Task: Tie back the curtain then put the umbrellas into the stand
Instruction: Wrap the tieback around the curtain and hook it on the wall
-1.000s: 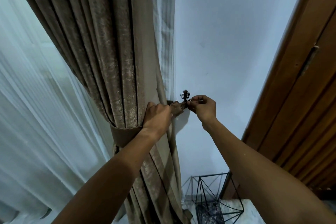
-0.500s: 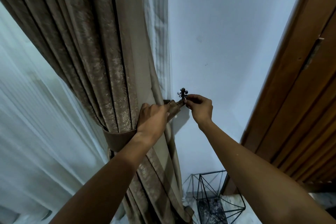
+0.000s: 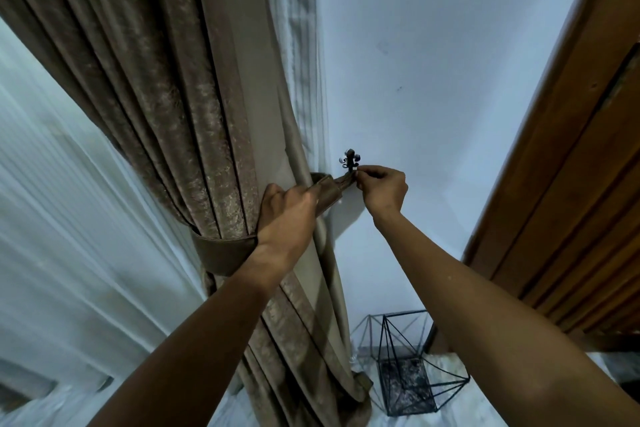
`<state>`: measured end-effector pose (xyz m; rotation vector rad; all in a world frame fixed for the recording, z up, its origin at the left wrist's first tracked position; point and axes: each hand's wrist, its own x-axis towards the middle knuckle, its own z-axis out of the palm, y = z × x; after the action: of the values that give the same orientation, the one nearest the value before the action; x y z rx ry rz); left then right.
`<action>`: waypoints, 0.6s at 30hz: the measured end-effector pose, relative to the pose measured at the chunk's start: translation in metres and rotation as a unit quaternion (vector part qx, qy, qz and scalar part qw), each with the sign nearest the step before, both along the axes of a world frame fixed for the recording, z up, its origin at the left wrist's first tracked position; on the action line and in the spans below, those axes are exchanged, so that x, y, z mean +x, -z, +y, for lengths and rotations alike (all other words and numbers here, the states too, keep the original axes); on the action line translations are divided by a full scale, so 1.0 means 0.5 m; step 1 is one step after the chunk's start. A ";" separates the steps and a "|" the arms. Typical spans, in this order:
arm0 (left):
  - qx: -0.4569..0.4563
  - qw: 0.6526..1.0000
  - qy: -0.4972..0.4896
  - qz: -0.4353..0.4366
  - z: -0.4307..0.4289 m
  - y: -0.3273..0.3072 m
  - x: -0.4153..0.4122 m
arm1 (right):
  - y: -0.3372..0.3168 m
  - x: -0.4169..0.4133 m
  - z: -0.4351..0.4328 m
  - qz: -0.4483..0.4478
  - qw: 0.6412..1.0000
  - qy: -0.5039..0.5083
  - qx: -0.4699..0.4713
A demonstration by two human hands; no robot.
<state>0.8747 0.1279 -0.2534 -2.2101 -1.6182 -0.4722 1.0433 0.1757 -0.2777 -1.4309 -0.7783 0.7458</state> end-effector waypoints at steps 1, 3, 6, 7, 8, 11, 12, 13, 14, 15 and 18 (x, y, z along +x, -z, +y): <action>0.001 1.000 0.001 -0.004 -0.001 -0.004 0.003 | -0.001 0.002 0.001 -0.003 1.000 0.003 -0.010; 0.005 1.000 0.002 0.008 -0.002 -0.010 0.007 | -0.001 0.008 0.003 -0.001 1.000 0.002 -0.019; 0.003 1.000 0.002 0.030 -0.009 -0.014 0.012 | 0.004 0.015 0.004 -0.012 1.000 -0.005 -0.021; 0.001 1.000 0.006 0.028 -0.012 -0.015 0.012 | 0.006 0.015 0.003 -0.021 1.000 -0.005 -0.021; 0.008 1.000 0.010 0.022 -0.014 -0.015 0.011 | 0.008 0.014 0.003 -0.031 0.999 -0.003 -0.018; 0.026 1.000 0.011 -0.001 -0.016 -0.013 0.008 | -0.001 0.009 0.004 -0.055 0.998 -0.008 -0.001; 0.029 0.999 0.012 -0.009 -0.015 -0.011 0.007 | -0.008 0.007 0.007 -0.068 0.998 -0.013 0.003; 0.029 0.999 0.010 -0.014 -0.015 -0.009 0.006 | -0.014 0.004 0.012 -0.080 0.997 -0.016 0.003; 0.025 1.000 0.004 -0.010 -0.015 -0.008 0.005 | -0.020 0.002 0.017 -0.090 0.996 -0.018 0.002; 0.020 1.000 -0.006 -0.001 -0.015 -0.007 0.004 | -0.025 -0.001 0.022 -0.098 0.995 -0.017 -0.002; 0.006 0.999 -0.028 0.031 -0.016 -0.011 0.005 | -0.035 -0.004 0.029 -0.109 0.994 -0.006 -0.014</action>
<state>0.8774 0.1200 -0.2480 -2.1420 -1.6367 -0.3934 1.0414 0.1903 -0.2600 -1.5518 -0.9483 0.6173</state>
